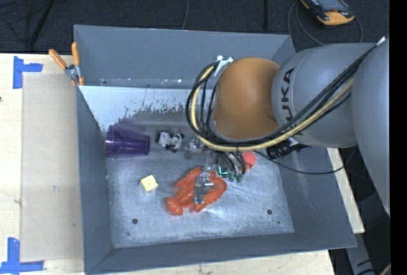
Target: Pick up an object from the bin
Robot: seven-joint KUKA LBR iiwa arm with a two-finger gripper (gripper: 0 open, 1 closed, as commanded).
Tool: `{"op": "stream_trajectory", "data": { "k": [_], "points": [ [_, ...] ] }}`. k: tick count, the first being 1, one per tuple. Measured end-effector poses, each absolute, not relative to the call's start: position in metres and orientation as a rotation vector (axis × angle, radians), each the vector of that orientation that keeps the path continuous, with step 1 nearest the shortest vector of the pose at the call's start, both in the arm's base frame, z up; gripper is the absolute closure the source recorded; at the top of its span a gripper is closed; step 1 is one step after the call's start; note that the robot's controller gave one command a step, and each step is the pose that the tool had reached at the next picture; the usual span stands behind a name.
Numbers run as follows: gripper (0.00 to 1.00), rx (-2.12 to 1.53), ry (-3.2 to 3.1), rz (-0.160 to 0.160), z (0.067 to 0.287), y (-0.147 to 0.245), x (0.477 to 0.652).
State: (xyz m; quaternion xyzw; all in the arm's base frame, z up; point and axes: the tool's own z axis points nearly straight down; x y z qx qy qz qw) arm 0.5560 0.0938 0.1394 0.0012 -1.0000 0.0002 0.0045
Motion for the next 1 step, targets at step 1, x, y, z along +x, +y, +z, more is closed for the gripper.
{"op": "stream_trajectory", "data": {
  "k": [1],
  "points": [
    [0.00, 0.001, -3.140, 0.000, 0.1438, 0.0934, 0.5579]
  ]
}}
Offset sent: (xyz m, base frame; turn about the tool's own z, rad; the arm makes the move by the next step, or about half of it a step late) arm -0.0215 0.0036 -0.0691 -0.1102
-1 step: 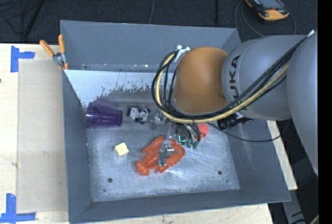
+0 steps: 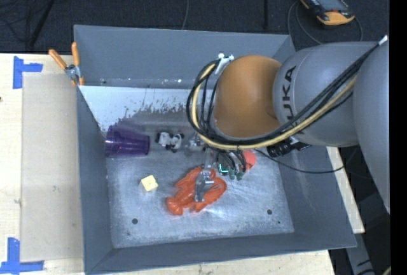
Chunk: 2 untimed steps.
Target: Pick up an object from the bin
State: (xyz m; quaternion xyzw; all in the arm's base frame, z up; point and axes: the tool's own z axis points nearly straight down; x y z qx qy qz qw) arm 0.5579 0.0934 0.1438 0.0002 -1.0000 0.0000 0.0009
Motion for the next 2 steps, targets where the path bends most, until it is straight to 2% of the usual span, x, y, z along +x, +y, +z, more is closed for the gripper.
{"op": "stream_trajectory", "data": {
  "k": [1, 2],
  "points": [
    [1.00, 0.170, -3.141, -0.002, 0.0734, 0.0973, 0.5368],
    [1.00, 0.170, -3.141, -0.002, 0.0734, 0.0974, 0.5368]
  ]
}}
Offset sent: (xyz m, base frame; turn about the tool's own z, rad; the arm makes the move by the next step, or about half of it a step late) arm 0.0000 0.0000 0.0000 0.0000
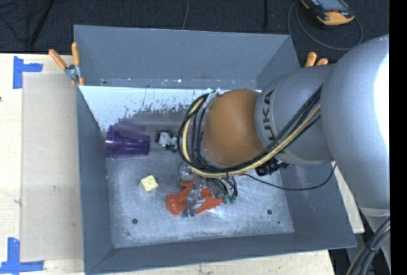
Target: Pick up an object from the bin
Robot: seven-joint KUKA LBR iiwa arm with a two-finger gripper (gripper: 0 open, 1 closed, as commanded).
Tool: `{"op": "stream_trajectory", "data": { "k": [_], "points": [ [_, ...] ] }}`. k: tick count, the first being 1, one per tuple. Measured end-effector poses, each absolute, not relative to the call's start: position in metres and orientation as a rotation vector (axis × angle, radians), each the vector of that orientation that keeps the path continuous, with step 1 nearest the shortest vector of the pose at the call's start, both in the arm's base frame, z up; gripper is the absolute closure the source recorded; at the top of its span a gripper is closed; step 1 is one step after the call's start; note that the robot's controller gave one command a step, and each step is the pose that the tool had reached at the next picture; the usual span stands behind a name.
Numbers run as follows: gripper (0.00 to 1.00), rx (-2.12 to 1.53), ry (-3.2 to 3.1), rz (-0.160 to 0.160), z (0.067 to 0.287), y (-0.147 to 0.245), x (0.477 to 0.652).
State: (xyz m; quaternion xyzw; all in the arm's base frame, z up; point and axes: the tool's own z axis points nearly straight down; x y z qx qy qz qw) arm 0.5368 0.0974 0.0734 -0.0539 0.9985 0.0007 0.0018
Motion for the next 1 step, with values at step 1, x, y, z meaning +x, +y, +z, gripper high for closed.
{"op": "stream_trajectory", "data": {
  "k": [1],
  "points": [
    [1.00, -0.140, 3.130, 0.002, 0.2489, 0.0941, 0.5375]
  ]
}}
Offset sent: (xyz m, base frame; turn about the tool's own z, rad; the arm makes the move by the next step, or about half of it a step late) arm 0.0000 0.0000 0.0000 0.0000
